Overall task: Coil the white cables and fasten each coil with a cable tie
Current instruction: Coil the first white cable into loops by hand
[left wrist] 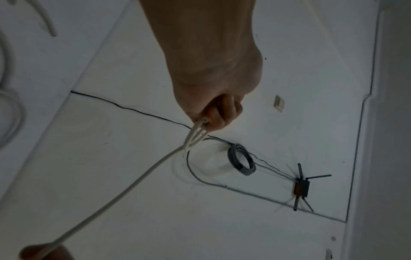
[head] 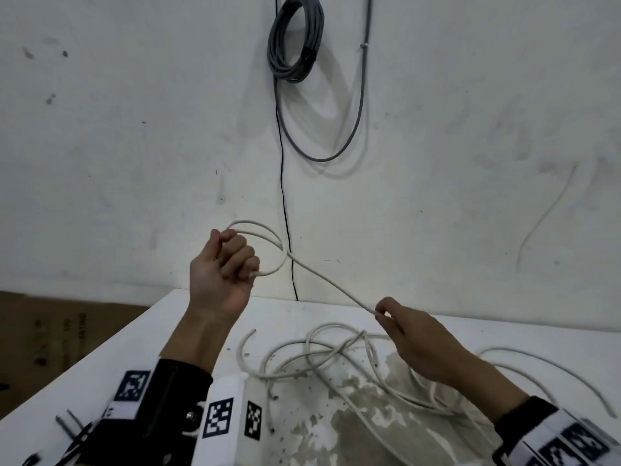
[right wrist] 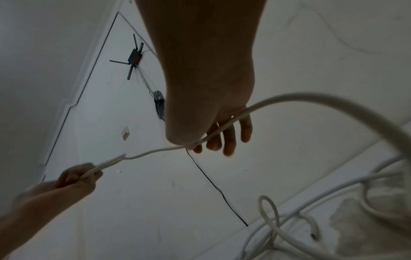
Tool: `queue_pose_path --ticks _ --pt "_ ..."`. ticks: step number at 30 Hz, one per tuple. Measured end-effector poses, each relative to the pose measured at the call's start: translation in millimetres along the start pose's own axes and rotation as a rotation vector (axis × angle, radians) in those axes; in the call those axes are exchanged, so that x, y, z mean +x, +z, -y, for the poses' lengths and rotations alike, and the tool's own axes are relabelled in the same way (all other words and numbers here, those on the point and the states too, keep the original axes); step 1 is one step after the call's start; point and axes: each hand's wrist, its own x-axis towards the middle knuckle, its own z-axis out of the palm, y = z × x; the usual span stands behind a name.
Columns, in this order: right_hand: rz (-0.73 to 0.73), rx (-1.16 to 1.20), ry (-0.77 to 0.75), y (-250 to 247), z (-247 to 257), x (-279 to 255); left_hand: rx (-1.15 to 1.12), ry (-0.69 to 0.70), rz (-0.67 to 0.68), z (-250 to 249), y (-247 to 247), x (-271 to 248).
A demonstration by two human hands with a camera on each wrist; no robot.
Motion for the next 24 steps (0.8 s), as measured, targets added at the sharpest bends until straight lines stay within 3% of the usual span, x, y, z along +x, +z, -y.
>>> queue_pose_path --ticks 3,5,10,16,21,24 --pt "-0.217 -0.213 -0.23 5 8 2 0.216 0.082 0.043 10 4 -1" --pt "-0.258 -0.304 -0.36 6 18 4 0.41 0.155 0.09 19 7 -3" --pt "-0.297 -0.358 -0.564 1 40 8 1.196 0.353 0.303 40 5 -19" --pt "-0.383 -0.347 -0.681 -22 55 14 1.623 0.316 0.523 54 -3 -30" --pt "-0.505 -0.427 -0.716 -39 49 23 1.82 0.302 0.566 54 -5 -34" --pt "-0.49 -0.524 -0.761 -37 40 27 2.08 0.36 0.634 51 -1 -34"
